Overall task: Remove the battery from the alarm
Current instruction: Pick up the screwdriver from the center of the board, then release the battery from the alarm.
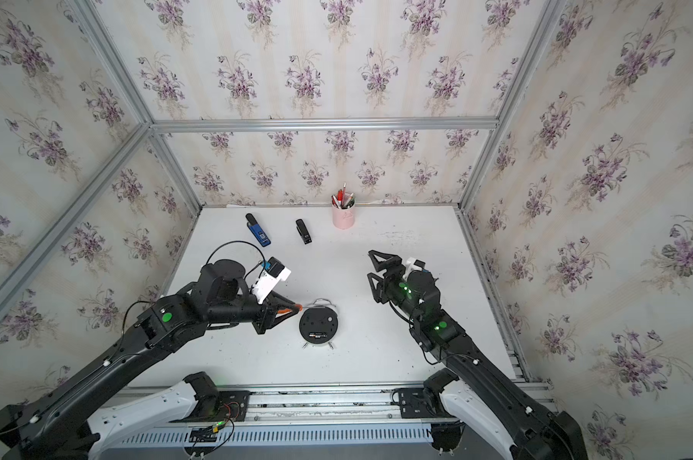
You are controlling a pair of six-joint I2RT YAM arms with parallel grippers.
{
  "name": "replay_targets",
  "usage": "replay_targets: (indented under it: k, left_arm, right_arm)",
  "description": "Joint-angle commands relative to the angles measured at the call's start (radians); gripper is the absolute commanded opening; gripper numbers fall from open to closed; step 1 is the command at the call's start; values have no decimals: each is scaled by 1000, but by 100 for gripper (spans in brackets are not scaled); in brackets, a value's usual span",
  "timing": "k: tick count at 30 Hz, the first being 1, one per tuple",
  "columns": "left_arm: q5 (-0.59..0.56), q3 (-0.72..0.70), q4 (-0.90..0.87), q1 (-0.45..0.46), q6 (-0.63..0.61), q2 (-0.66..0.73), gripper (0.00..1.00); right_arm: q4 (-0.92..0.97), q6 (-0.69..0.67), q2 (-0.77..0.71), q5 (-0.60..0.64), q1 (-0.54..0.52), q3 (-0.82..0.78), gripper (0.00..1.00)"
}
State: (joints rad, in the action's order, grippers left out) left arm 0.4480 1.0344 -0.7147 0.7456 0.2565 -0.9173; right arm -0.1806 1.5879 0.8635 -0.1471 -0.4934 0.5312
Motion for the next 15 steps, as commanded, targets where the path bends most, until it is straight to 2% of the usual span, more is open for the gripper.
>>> replay_targets:
  k: [1,10,15]
  left_arm:
    - [-25,-7,-83,-1,-58,10,0]
    - [-64,23,-145,0,-108,-54,0]
    - [-115,51,-209,3,-131,-110,0]
  right_arm:
    - [146,-163,48,-136,11,30,85]
    - [125,-236,128,-209,12,45,82]
    - [287,-423,249,-253,-21,150,80]
